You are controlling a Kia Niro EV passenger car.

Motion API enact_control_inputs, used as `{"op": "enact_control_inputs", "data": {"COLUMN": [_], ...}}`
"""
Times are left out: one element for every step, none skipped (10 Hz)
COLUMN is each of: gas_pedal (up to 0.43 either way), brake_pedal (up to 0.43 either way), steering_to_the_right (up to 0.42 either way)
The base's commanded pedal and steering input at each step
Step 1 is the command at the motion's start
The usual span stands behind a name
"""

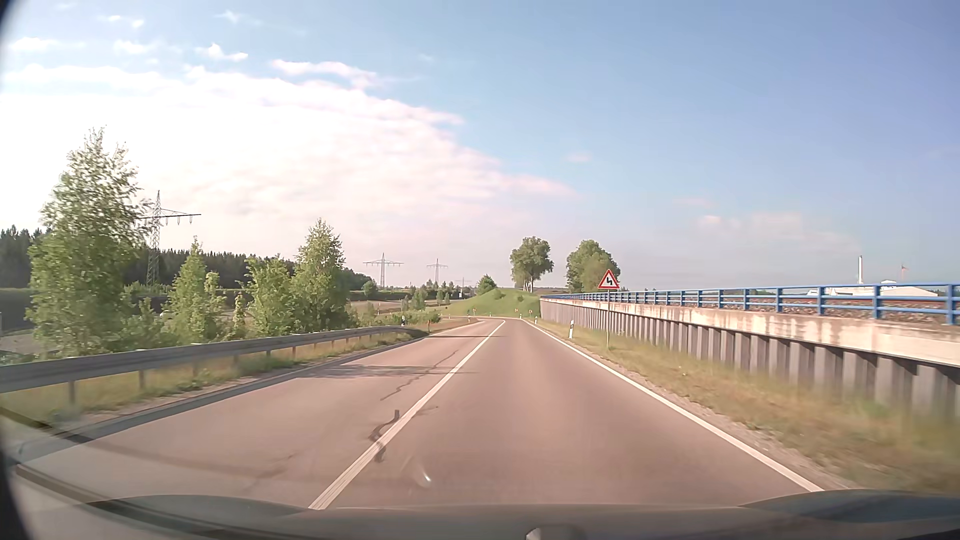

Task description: Follow the waypoints while adhering to traffic rules and regulations

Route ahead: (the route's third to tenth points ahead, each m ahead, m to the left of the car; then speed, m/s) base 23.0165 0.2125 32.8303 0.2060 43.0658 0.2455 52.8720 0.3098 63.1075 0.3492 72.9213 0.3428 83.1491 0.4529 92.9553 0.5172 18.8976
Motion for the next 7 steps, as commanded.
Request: {"op": "enact_control_inputs", "data": {"gas_pedal": [0.240, 0.220, 0.177, 0.177, 0.177, 0.110, 0.110], "brake_pedal": [0.000, 0.000, 0.000, 0.000, 0.000, 0.000, 0.000], "steering_to_the_right": [0.001, 0.001, 0.001, 0.001, 0.001, 0.001, 0.002]}}
